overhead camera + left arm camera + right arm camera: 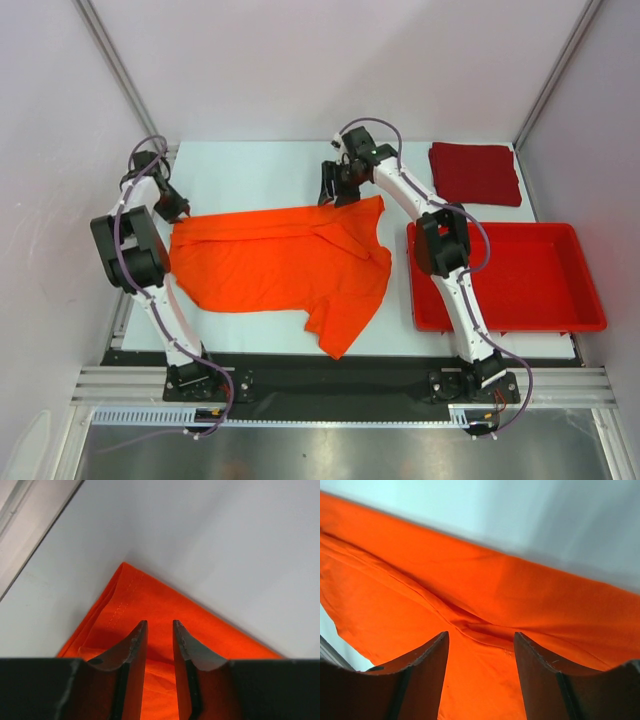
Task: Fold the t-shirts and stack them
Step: Fold the tshirt
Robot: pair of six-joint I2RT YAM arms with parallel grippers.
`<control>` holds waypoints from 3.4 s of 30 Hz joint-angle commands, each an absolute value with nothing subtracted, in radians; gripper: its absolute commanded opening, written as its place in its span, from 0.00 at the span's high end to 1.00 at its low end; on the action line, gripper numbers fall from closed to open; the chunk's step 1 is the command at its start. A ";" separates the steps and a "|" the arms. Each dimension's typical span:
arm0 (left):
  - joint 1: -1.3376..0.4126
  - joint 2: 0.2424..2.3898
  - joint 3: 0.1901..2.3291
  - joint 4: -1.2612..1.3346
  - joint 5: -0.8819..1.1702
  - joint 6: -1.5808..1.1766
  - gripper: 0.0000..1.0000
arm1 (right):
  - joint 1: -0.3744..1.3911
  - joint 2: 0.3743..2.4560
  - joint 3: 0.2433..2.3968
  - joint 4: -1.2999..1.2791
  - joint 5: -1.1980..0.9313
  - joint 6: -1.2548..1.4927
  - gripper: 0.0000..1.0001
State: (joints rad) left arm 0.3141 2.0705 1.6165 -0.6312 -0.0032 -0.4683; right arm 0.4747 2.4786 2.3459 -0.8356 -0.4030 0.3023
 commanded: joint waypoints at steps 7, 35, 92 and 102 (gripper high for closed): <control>0.302 2.106 1.674 -0.664 0.037 -0.433 0.72 | 0.488 2.477 2.281 -0.844 -0.436 0.275 0.41; 0.302 2.069 1.621 -0.649 0.032 -0.425 0.74 | 0.578 2.290 2.062 -0.862 -0.268 0.241 0.76; 0.331 1.776 1.242 -0.614 -0.143 -0.471 0.95 | 0.492 1.954 1.626 -0.775 -0.410 0.276 0.56; 0.330 1.742 1.322 -0.592 -0.150 -0.492 0.84 | 0.456 2.039 1.718 -0.851 -0.357 0.273 0.54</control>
